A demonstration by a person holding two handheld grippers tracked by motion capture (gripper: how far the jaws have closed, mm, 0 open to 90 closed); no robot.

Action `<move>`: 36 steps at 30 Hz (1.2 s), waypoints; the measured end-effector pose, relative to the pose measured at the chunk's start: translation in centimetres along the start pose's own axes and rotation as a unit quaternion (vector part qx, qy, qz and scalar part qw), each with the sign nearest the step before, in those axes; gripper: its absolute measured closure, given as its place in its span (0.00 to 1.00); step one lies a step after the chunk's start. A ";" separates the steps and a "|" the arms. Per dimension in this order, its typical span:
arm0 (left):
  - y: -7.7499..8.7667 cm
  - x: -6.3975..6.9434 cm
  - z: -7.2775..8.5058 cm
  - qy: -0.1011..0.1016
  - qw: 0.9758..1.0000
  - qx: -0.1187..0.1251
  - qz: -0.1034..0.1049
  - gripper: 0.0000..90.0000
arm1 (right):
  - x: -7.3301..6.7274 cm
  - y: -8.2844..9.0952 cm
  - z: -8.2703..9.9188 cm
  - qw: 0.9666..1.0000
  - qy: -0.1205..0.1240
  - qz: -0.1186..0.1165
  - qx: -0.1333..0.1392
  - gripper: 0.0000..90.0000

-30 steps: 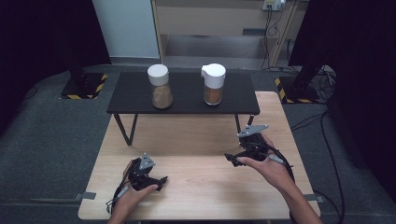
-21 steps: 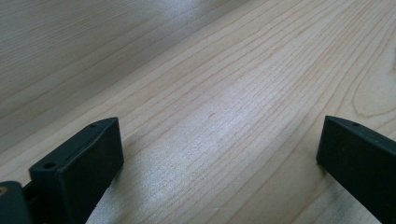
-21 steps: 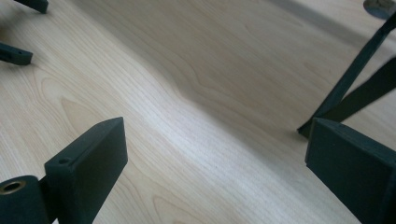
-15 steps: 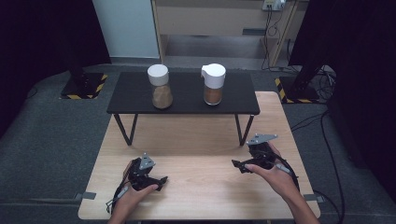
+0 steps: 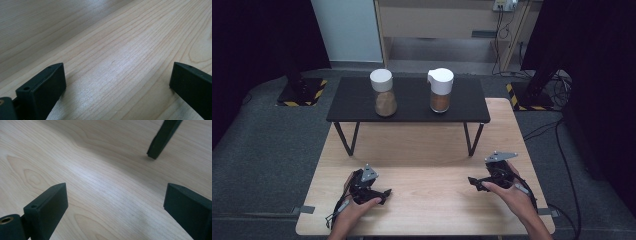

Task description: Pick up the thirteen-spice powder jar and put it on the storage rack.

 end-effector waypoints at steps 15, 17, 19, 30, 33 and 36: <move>0.0 0.0 0.0 0.000 1.000 0.000 0.000 0.00 | 1.7 -0.4 3.3 0.999 -0.038 0.029 0.021 0.07; 0.0 0.0 0.0 0.000 1.000 0.000 0.000 0.00 | 1.8 -0.5 3.7 0.999 -0.038 0.032 0.022 0.07; 0.0 0.0 0.0 0.000 1.000 0.000 0.000 0.00 | 1.9 -0.5 4.0 0.998 -0.041 0.034 0.024 0.07; 0.0 0.0 0.0 0.000 1.000 0.000 0.000 0.00 | 1.1 0.0 5.3 0.998 -0.030 0.029 0.036 0.06; 0.0 0.0 0.0 0.000 1.000 0.000 0.000 0.00 | 0.8 -0.2 5.4 0.999 -0.025 0.028 0.032 0.06; 0.0 0.0 0.0 0.000 1.000 0.000 0.000 0.00 | 0.4 -0.4 5.5 0.999 -0.019 0.025 0.029 0.06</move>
Point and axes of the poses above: each handheld gripper's, and its own axes: y roughly backward along the jaws, z roughly out of its underside, x roughly to its right, the point moved 8 cm from there along -y, roughly forward along the jaws, and after that the axes turned 6 degrees about -z, right-handed, at the moved point
